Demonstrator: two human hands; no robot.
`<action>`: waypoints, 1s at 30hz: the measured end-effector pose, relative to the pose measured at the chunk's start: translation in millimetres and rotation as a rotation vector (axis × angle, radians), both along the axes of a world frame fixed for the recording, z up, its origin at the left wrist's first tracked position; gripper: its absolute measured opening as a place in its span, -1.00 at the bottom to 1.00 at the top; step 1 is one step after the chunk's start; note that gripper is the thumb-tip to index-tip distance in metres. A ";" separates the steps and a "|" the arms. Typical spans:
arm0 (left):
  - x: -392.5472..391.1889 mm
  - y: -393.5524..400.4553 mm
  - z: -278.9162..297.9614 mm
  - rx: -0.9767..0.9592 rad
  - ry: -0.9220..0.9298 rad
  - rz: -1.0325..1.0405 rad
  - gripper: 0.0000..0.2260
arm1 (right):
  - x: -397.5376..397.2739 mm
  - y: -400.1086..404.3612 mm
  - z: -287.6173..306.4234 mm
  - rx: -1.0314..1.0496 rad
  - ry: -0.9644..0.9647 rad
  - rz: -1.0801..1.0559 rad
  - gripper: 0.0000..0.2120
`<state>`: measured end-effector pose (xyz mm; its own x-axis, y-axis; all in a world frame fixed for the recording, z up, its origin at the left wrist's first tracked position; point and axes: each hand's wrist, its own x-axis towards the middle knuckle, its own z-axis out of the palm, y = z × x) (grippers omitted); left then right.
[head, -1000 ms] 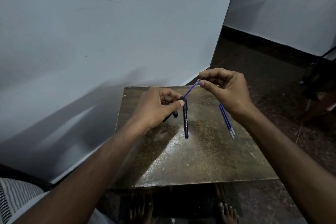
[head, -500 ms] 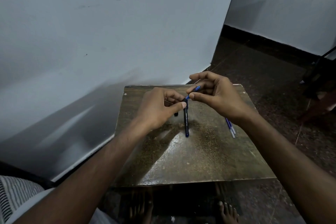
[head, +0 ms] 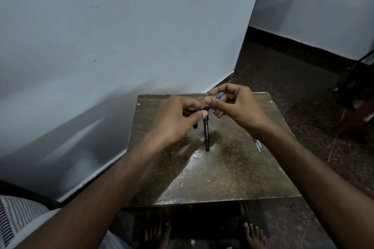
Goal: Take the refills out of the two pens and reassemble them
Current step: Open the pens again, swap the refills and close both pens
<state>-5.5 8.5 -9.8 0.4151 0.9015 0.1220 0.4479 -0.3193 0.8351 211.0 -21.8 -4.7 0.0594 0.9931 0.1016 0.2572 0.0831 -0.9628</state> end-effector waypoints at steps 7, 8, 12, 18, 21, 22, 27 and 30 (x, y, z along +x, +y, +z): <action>-0.3 0.8 2.0 -0.084 -0.059 0.044 -0.88 | -2.9 1.2 3.2 -0.104 0.340 0.074 -0.86; -0.7 0.2 2.6 -0.098 -0.073 0.041 -0.89 | -4.8 0.8 3.0 -0.107 0.362 0.050 -0.89; 0.3 -4.0 3.7 -0.147 -0.100 0.012 -0.91 | -11.4 1.3 -0.3 -0.123 0.326 -0.085 -0.72; 1.7 -2.5 3.5 -0.158 -0.097 0.046 -0.91 | -3.8 -1.0 6.8 -0.201 0.327 0.005 -0.81; 2.5 -3.4 3.4 -0.169 -0.104 0.016 -0.91 | -10.0 -0.9 3.1 -0.224 0.298 -0.101 -0.75; 3.0 -3.8 2.9 -0.162 -0.098 0.011 -0.90 | -10.5 -0.3 1.8 -0.227 0.307 -0.113 -0.73; 2.6 -1.9 0.8 -0.182 -0.118 0.028 -0.90 | -8.2 -3.6 8.6 -0.260 0.306 0.017 -0.80; 2.4 -1.3 -0.1 -0.167 -0.103 -0.003 -0.90 | -13.5 -4.1 6.2 -0.270 0.290 -0.086 -0.77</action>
<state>-3.1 7.2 -9.9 0.4108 0.9116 0.0130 0.3566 -0.1738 0.9179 197.5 -25.9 1.4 0.1308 0.9720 -0.1954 -0.0331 -0.1927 -0.9807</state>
